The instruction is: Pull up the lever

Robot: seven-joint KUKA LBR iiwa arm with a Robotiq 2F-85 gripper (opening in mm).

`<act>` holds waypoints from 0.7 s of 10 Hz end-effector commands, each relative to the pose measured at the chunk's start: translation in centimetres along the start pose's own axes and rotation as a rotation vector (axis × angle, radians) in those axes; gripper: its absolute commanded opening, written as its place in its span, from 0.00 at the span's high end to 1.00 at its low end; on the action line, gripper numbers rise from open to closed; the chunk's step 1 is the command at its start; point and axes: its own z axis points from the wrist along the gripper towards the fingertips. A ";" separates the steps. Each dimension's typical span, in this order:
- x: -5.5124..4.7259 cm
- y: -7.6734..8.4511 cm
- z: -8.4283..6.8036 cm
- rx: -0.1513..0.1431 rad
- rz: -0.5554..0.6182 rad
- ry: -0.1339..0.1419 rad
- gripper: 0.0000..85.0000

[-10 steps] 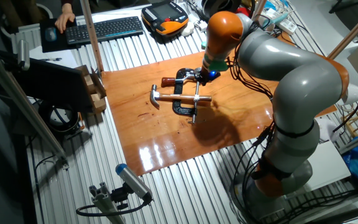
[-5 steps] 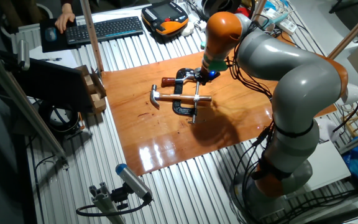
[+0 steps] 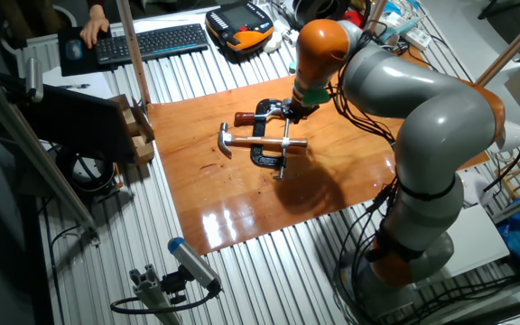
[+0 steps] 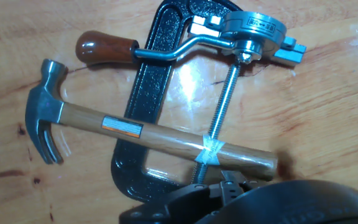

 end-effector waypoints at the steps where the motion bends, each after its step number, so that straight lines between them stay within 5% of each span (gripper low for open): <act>1: 0.0 0.0 0.0 -0.026 -0.020 0.008 1.00; 6: 0.0 0.0 0.0 -0.032 -0.090 -0.013 1.00; 7: 0.0 0.0 0.0 0.003 -0.097 -0.024 1.00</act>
